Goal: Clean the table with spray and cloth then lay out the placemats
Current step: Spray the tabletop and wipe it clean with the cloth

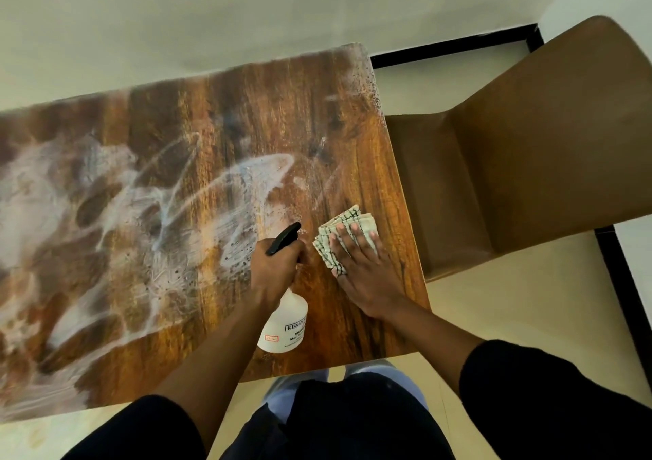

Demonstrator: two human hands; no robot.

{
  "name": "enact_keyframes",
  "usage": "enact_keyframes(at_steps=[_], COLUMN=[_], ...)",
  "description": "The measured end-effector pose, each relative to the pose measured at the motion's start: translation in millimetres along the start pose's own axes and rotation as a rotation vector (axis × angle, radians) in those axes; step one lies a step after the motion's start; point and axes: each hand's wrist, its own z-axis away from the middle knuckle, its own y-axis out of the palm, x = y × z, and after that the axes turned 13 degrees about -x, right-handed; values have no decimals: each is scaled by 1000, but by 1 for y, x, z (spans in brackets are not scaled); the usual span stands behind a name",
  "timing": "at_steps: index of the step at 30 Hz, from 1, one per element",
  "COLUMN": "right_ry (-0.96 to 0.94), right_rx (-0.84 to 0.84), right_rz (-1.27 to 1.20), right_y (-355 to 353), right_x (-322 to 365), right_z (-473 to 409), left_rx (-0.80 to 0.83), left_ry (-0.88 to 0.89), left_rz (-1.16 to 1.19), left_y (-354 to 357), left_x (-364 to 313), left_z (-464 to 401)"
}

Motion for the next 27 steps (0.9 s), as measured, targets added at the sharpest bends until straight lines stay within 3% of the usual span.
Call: enact_keyframes(at_steps=[16, 21, 27], right_ry=[232, 262, 291], right_rx=[-12, -27, -55], right_rz=[36, 40, 56], right_y=[-23, -16, 0], right_x=[-20, -9, 18], right_z=[-204, -175, -60], left_rx=[52, 87, 142], left_ry=[-46, -21, -12], left_rz=[45, 22, 22], left_y=[-22, -27, -24], left_x=[-10, -11, -17], left_z=[-40, -52, -56])
